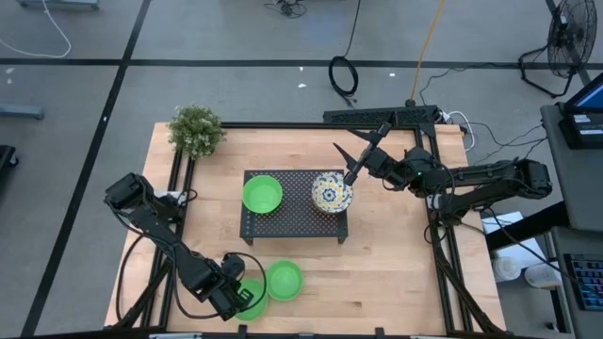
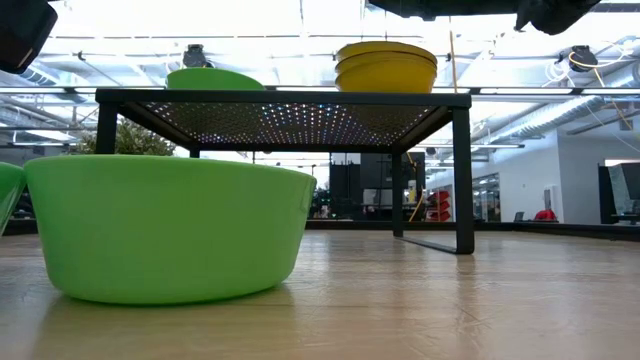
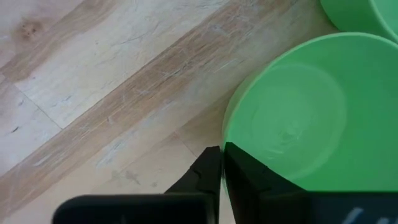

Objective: Pick & Place Mini bowls
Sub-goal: Stack the left green bowl on top of the green bowl on the shelf

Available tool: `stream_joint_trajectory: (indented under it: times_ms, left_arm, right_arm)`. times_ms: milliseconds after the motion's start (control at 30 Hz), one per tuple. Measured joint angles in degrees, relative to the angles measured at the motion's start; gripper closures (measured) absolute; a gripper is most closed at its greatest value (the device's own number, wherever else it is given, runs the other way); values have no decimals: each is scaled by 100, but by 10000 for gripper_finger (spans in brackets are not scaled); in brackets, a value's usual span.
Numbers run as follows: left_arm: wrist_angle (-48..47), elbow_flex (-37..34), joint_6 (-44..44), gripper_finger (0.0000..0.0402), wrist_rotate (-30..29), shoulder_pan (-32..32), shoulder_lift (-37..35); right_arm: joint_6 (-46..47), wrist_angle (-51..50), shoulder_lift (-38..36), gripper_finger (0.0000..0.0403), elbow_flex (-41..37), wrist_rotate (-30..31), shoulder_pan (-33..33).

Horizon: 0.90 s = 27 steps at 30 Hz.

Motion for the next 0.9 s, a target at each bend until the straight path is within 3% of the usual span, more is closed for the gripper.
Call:
stream_joint_trajectory:
  times_ms: [167, 467, 700, 900]
  left_arm:
    - [-1, 0, 0, 363, 0, 1, 0]
    - [4, 0, 35, 395, -7, 1, 0]
    - [-1, 0, 35, 361, -122, 0, 0]
    - [-1, 0, 33, 370, -186, 0, 0]
  right_arm:
    - [0, 0, 0, 188, 0, 0, 0]
    - [0, 0, -1, 188, 0, 0, 0]
    - [0, -2, 0, 188, 0, 0, 0]
    - [0, -1, 0, 188, 0, 0, 0]
